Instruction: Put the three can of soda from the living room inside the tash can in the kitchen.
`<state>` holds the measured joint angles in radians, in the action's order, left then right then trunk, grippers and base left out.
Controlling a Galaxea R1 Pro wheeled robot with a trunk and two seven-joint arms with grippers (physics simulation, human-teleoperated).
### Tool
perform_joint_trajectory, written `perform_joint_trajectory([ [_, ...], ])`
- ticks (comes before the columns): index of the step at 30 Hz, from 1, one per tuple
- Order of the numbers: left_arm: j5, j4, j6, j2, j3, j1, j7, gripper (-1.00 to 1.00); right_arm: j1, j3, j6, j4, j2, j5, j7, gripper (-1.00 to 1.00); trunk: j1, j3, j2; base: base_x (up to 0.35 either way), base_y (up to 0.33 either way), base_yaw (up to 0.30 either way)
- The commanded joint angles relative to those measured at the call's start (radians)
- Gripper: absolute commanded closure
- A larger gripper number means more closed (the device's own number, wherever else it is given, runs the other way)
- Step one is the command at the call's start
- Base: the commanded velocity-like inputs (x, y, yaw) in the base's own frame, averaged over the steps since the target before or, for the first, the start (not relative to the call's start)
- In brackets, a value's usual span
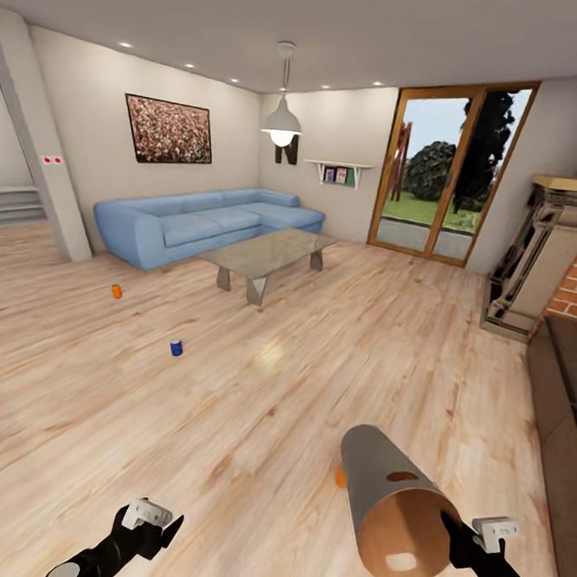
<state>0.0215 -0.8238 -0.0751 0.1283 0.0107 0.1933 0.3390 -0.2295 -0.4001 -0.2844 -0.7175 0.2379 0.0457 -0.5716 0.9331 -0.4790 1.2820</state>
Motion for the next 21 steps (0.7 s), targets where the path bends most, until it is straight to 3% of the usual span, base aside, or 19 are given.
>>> perform_joint_trajectory([
  [1, 0.000, 0.000, 0.000, 0.000, 0.000, 0.000, 0.000, -1.00, -0.001, -0.002, 0.001, -0.002, 0.000, -0.011, -0.004, 1.00, 0.000, 0.001, 0.000, 0.263, -0.190, -0.218],
  [9, 0.000, 0.000, 0.000, 0.001, 0.000, 0.000, 0.000, -1.00, -0.001, -0.004, 0.001, -0.002, 0.001, -0.015, -0.004, 1.00, 0.000, 0.007, 0.000, 0.259, -0.193, -0.221],
  [12, 0.000, 0.007, -0.001, 0.001, 0.000, 0.000, 0.000, -1.00, -0.001, -0.038, 0.000, -0.002, 0.000, -0.015, -0.007, 1.00, 0.000, 0.008, 0.000, 0.258, -0.194, -0.182],
  [21, 0.000, 0.011, -0.008, 0.001, 0.000, 0.000, 0.001, -1.00, -0.001, -0.067, 0.009, -0.002, -0.002, -0.016, -0.003, 1.00, 0.000, 0.009, 0.000, 0.240, -0.092, -0.034],
])
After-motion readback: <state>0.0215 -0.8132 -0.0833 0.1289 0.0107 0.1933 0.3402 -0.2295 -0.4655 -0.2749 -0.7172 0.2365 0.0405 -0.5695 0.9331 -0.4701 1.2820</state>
